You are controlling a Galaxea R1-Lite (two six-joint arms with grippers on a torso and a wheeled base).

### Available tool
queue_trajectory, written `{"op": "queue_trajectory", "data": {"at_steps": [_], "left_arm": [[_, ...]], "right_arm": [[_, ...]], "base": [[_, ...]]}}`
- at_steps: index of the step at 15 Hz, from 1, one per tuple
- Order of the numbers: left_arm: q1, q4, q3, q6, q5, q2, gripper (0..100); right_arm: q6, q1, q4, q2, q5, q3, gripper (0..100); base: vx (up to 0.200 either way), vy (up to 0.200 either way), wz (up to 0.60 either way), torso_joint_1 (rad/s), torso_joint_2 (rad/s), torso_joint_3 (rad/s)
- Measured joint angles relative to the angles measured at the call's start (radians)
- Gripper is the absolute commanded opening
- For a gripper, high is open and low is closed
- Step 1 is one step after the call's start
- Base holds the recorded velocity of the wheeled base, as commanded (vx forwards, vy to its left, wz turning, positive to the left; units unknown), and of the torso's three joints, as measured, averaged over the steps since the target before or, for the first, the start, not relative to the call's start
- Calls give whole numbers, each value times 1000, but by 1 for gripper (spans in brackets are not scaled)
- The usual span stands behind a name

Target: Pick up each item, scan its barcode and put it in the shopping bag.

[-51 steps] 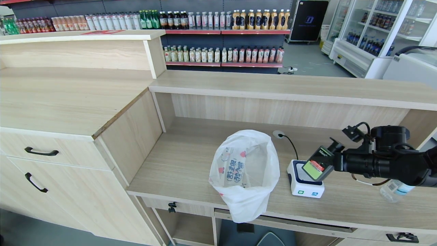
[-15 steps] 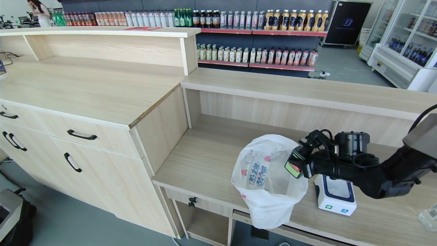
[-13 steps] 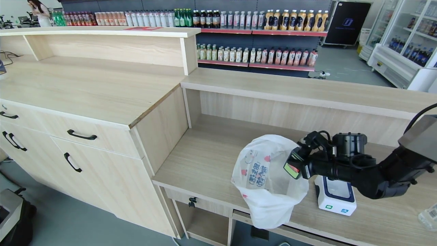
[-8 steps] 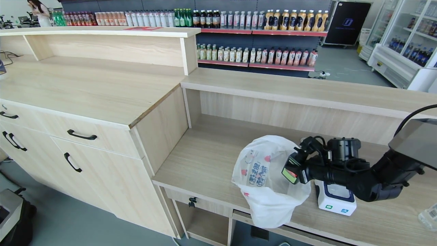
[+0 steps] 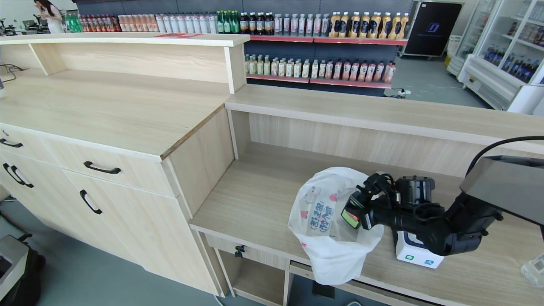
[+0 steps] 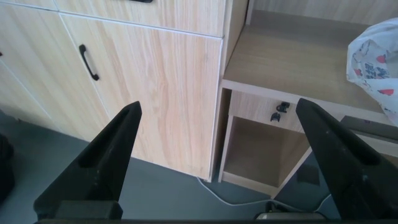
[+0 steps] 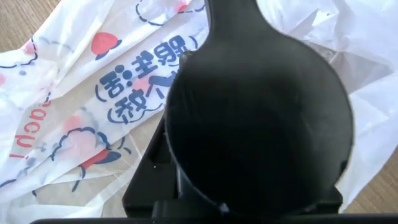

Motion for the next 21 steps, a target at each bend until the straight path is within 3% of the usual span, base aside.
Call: {"op": "queue_trajectory", "data": {"at_steps": [1,2,8,12,16,20,21], "left_arm": [[-1,0,0,0,0,0,100],[-1,0,0,0,0,0,100],[0,0,0,0,0,0,100],[0,0,0,0,0,0,100],[-1,0,0,0,0,0,100],[-1,0,0,0,0,0,100],[0,0,0,0,0,0,100]], "right_arm": [[0,1,-2,9,0,-1,0],[-1,1,-6,19,0,-1,100],[68,0,0,-24,-1,2,100],[83,-28,105,-274,-3,58,100],[0,-170,188,-627,-18,236,100],[-128,-364,465,-930,-97,360,100],[-135,-392,527,-980,-159,376,100]], "base": [[0,0,0,0,0,0],[0,0,0,0,0,0],[0,0,0,0,0,0],[0,0,0,0,0,0],[0,0,-300,-11,18,11],[0,0,-600,-174,334,149],[0,0,-600,-207,369,163]]}}
